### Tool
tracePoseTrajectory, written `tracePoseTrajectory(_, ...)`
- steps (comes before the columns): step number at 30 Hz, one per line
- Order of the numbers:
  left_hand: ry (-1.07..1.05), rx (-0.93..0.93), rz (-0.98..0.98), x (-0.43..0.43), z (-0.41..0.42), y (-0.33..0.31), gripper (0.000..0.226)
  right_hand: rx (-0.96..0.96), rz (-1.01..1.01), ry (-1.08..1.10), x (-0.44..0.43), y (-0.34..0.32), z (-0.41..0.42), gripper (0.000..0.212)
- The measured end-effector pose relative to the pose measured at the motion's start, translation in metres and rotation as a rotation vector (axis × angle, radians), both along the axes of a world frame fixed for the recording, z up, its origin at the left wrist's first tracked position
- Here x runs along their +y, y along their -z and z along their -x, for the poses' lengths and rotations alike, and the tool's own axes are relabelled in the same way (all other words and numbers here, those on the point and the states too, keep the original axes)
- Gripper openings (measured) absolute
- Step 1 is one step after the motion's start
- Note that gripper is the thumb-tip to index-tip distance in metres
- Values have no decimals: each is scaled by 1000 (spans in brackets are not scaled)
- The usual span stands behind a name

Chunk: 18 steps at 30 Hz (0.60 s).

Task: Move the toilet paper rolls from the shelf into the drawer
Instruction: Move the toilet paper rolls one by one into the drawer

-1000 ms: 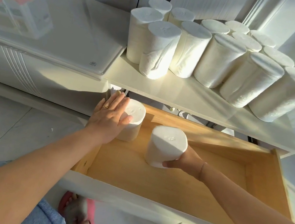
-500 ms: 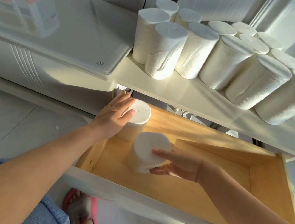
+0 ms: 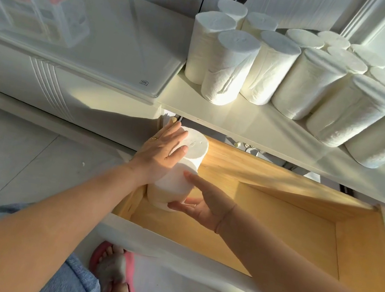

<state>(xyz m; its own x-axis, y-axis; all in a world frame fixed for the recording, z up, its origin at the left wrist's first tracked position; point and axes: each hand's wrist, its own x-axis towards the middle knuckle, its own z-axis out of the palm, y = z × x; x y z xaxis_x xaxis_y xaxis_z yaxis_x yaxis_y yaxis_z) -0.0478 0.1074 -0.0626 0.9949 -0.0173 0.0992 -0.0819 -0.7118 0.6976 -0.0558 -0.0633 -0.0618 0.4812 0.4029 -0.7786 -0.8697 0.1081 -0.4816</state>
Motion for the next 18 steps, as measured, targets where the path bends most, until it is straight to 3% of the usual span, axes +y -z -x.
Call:
tracePoseTrajectory(3, 1, 26, -57, 0, 1, 1, 49, -71, 89, -192, -3, -7, -6, 69)
tracePoseTrajectory(5, 5, 10, -75, 0, 1, 1, 51, -407, 392, -447, -5, -14, -15, 60)
tracePoseTrajectory(6, 7, 6, -76, 0, 0, 0, 53, -636, 533, -458, -6, -20, -21, 52)
tracePoseTrajectory(8, -2, 35, -75, 1, -1, 0, 55, -905, 639, -259, -9, -36, -38, 37)
tracePoseTrajectory(10, -36, 68, -81, 2, -2, -1, 57, -1020, 603, -33, -12, -52, -61, 32)
tracePoseTrajectory(15, -43, 84, -171, 1, -4, -3, 59, -1201, 524, 144, 4, -74, -124, 79)
tracePoseTrajectory(18, -25, 102, -145, 1, -4, -4, 59, -1221, 509, 165, 19, -77, -157, 96)
